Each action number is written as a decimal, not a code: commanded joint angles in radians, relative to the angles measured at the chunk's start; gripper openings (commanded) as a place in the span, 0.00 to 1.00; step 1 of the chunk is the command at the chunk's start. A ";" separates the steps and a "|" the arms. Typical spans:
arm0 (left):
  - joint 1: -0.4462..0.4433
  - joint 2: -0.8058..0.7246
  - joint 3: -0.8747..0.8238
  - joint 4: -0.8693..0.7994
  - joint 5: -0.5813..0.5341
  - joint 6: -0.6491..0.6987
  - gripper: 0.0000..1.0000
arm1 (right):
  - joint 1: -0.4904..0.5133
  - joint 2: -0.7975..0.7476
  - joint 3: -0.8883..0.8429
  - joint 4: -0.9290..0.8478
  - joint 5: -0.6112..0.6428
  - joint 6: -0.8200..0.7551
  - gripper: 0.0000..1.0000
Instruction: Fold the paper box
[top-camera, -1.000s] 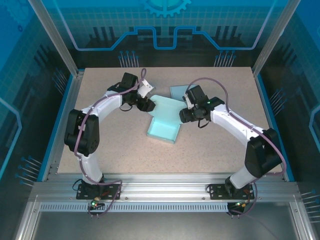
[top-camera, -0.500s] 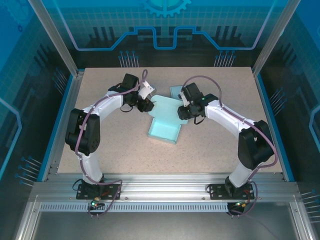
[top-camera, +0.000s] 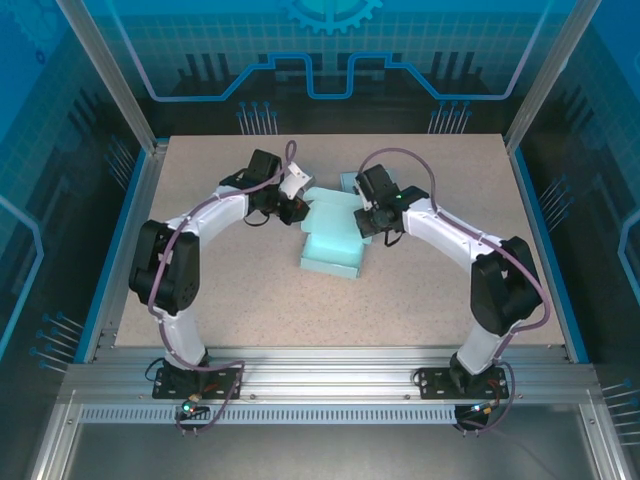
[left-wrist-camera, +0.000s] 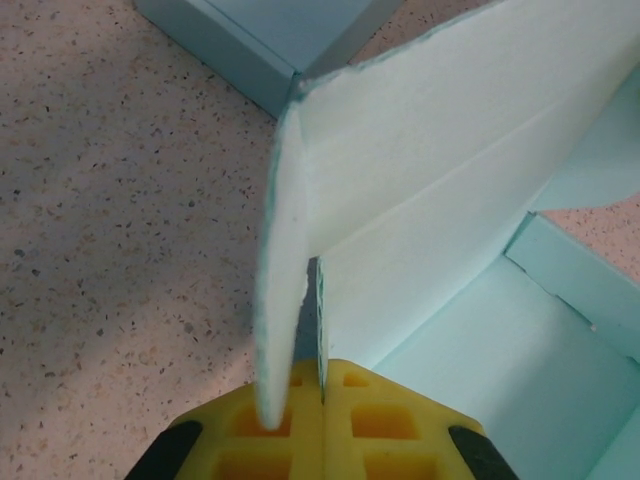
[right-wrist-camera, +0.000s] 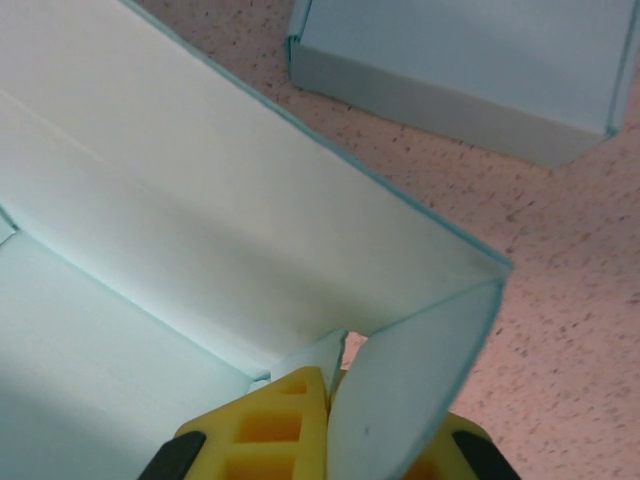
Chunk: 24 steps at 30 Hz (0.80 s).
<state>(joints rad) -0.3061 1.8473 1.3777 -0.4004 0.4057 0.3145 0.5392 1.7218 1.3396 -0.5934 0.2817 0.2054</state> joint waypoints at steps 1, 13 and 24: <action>-0.034 -0.068 -0.032 0.084 0.016 -0.061 0.02 | 0.051 0.032 0.041 0.089 0.105 -0.057 0.00; -0.146 -0.127 -0.140 0.372 -0.338 -0.283 0.00 | 0.087 0.091 0.057 0.343 0.213 -0.099 0.00; -0.220 -0.065 -0.174 0.499 -0.517 -0.566 0.00 | 0.121 0.197 0.107 0.423 0.222 -0.014 0.00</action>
<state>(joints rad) -0.4580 1.7779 1.2129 -0.0578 -0.1669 -0.1413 0.5907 1.8969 1.4273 -0.2714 0.5781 0.1741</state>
